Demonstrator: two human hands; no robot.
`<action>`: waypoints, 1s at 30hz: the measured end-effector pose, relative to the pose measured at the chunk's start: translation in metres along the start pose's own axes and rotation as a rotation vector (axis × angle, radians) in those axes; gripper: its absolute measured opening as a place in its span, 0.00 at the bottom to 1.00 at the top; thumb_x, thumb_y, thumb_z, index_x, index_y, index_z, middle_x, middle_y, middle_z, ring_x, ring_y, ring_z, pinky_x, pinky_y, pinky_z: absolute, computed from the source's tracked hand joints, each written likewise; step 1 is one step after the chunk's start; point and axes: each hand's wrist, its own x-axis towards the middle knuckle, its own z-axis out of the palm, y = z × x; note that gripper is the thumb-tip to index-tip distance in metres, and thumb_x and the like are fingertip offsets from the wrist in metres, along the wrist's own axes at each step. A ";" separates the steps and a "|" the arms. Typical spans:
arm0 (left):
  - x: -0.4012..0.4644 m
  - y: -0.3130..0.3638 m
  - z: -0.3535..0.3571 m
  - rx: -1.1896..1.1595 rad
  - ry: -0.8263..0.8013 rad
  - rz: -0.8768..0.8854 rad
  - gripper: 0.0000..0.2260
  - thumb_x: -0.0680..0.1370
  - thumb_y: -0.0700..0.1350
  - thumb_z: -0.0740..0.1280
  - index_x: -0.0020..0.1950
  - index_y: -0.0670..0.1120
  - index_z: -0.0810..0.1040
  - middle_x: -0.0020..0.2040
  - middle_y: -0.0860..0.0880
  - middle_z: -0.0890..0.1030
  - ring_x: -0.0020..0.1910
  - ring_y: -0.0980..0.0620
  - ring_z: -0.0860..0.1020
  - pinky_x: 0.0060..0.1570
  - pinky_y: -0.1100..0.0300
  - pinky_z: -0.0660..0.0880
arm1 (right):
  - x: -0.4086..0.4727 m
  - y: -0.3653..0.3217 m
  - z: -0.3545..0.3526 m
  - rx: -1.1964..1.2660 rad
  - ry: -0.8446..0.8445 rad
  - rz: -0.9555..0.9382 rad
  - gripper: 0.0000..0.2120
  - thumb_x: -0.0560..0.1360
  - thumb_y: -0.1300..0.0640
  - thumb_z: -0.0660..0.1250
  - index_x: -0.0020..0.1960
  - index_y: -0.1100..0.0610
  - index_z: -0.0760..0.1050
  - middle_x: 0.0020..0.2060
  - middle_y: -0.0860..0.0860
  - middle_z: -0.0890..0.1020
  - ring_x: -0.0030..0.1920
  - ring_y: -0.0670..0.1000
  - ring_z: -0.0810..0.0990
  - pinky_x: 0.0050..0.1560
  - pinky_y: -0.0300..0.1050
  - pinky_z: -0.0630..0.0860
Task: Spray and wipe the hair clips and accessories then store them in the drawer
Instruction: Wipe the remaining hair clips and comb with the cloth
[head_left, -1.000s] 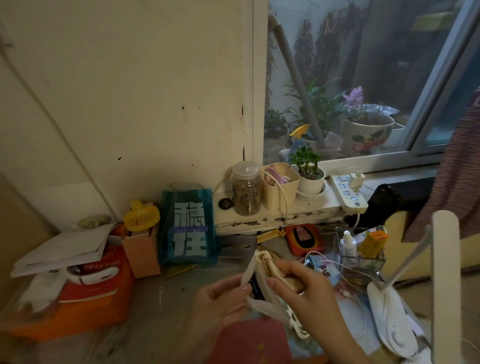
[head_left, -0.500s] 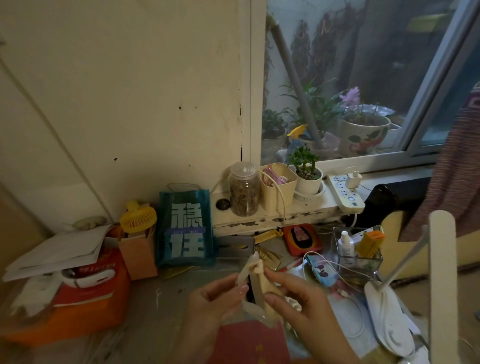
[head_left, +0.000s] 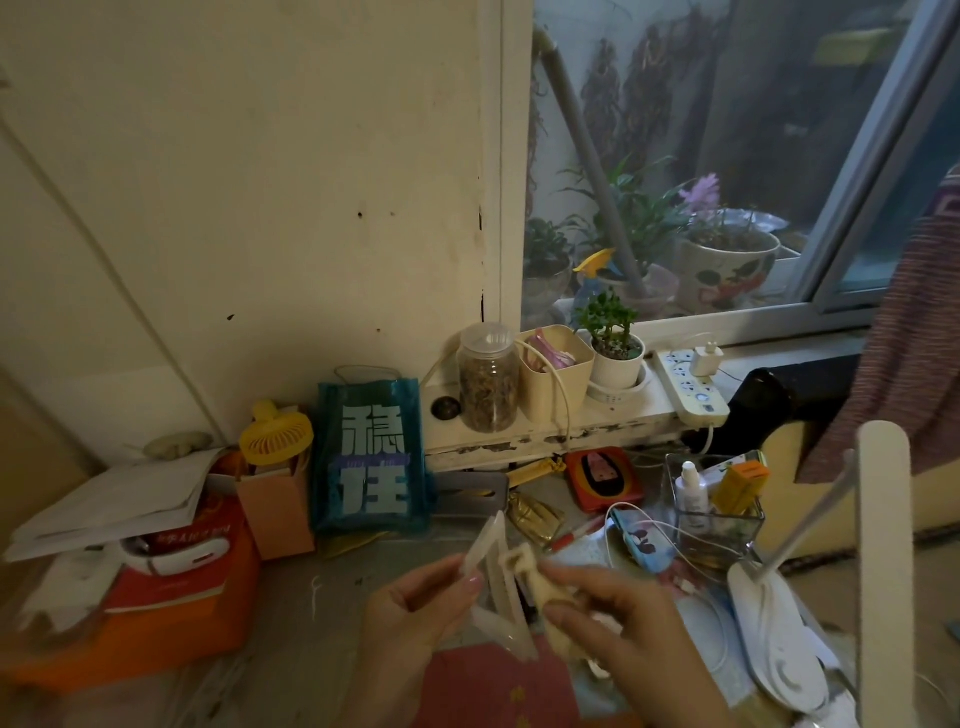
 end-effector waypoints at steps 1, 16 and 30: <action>-0.001 -0.001 0.002 0.024 -0.001 0.002 0.12 0.65 0.35 0.75 0.48 0.43 0.84 0.42 0.48 0.86 0.46 0.48 0.83 0.42 0.57 0.78 | 0.004 -0.001 -0.001 0.023 0.067 0.007 0.20 0.69 0.62 0.74 0.50 0.38 0.81 0.38 0.38 0.83 0.42 0.42 0.81 0.47 0.40 0.76; -0.009 -0.007 0.014 0.036 0.067 -0.016 0.11 0.65 0.34 0.76 0.42 0.47 0.84 0.34 0.53 0.85 0.40 0.53 0.82 0.37 0.60 0.77 | 0.016 -0.005 0.028 -0.286 0.194 -0.321 0.18 0.68 0.50 0.69 0.57 0.47 0.79 0.52 0.28 0.74 0.54 0.26 0.71 0.54 0.21 0.65; -0.006 -0.007 0.010 -0.066 0.072 0.058 0.12 0.65 0.35 0.75 0.45 0.45 0.84 0.39 0.48 0.86 0.41 0.51 0.83 0.38 0.60 0.76 | -0.024 -0.007 0.018 -0.299 0.044 -0.221 0.13 0.69 0.34 0.65 0.52 0.22 0.69 0.55 0.22 0.72 0.55 0.23 0.70 0.53 0.17 0.62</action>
